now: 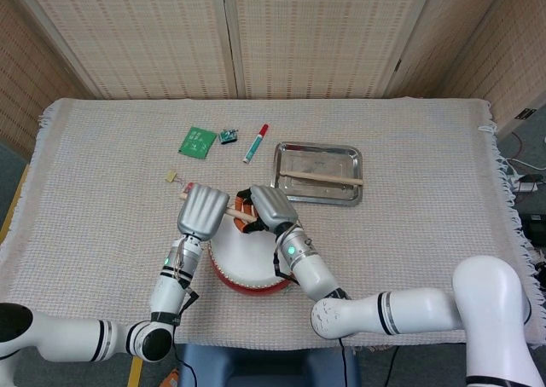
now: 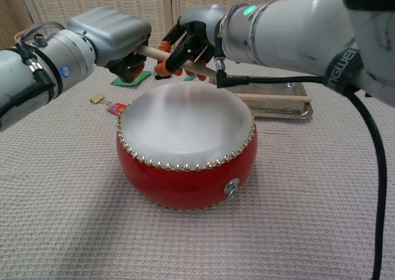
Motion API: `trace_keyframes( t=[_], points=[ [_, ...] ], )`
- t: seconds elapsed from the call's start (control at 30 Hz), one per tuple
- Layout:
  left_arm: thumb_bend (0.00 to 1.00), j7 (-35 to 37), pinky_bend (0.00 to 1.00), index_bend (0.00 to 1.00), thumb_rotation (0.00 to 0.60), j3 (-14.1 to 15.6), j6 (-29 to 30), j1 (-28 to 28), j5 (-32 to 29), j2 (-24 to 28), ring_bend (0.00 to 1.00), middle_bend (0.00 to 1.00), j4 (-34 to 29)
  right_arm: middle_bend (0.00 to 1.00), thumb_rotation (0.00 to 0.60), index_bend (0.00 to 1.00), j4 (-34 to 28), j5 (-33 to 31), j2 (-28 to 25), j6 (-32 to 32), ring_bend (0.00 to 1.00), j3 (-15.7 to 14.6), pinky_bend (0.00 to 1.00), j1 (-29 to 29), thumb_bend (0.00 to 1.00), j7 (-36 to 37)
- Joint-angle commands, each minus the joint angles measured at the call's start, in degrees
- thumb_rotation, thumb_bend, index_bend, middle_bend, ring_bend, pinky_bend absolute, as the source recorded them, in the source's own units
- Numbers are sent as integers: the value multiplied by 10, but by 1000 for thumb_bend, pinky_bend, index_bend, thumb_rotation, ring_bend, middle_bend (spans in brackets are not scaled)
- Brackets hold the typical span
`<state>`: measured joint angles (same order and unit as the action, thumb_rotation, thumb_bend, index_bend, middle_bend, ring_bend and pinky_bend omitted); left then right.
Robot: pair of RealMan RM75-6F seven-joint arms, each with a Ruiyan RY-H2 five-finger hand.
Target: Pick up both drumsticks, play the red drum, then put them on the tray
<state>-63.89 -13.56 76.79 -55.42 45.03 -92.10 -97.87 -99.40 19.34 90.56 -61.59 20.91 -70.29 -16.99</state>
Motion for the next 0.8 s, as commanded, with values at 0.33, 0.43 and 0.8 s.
trace_keyframes(
  t=[0.33, 0.43, 0.8],
  points=[
    [366, 7, 1000, 500, 600, 2, 5, 2, 5, 1, 863, 797, -4, 880, 600, 963, 5, 28, 9, -1, 822, 6, 807, 20, 415, -9],
    [319, 9, 1000, 398, 600, 2, 6, 2, 10, 1, 779, 690, -5, 891, 600, 977, 8, 34, 13, -2, 835, 8, 825, 24, 415, -10],
    [273, 22, 637, 30, 600, -3, -8, 1, 1, 6, 284, 187, -15, 902, 600, 984, 11, 57, 20, 1, 849, 14, 837, 40, 408, -11]
  ],
)
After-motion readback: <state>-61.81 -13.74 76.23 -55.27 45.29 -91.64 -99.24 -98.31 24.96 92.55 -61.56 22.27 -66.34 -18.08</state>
